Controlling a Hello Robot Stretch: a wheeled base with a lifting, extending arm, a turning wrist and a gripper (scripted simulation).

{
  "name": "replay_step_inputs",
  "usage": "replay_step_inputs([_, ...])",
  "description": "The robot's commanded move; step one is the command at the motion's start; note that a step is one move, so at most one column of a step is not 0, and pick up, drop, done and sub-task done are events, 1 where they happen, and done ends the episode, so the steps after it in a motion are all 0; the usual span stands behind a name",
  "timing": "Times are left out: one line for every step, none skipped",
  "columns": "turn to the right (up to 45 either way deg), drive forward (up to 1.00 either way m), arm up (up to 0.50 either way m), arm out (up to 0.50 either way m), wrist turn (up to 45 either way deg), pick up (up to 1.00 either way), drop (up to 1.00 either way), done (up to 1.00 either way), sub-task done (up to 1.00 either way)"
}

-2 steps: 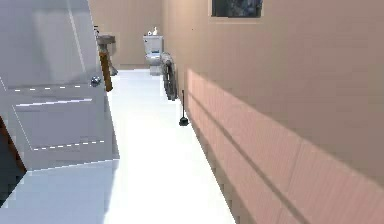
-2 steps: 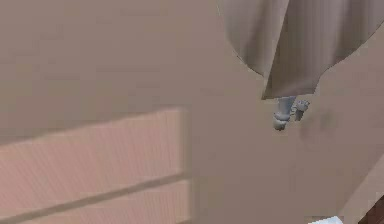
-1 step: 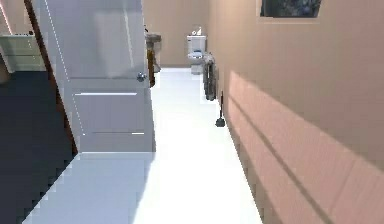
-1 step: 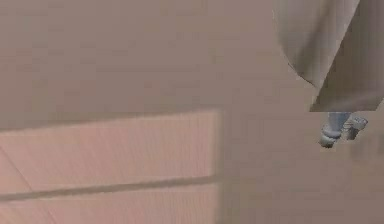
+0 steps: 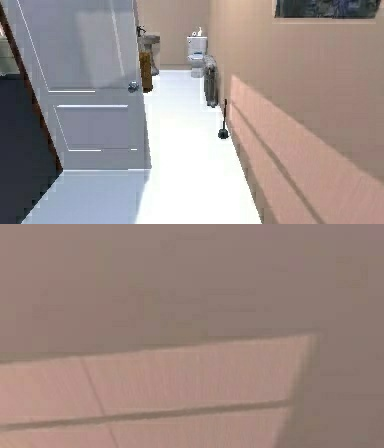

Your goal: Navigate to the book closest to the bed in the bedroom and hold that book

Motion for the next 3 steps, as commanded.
replay_step_inputs([-45.0,0.0,0.0,0.0,0.0,0.0,0.0,0.0,0.0])
replay_step_inputs([-9.0,0.0,0.0,0.0,0.0,0.0,0.0,0.0,0.0])
replay_step_inputs([0.0,0.95,0.0,0.0,0.0,0.0,0.0,0.0,0.0])
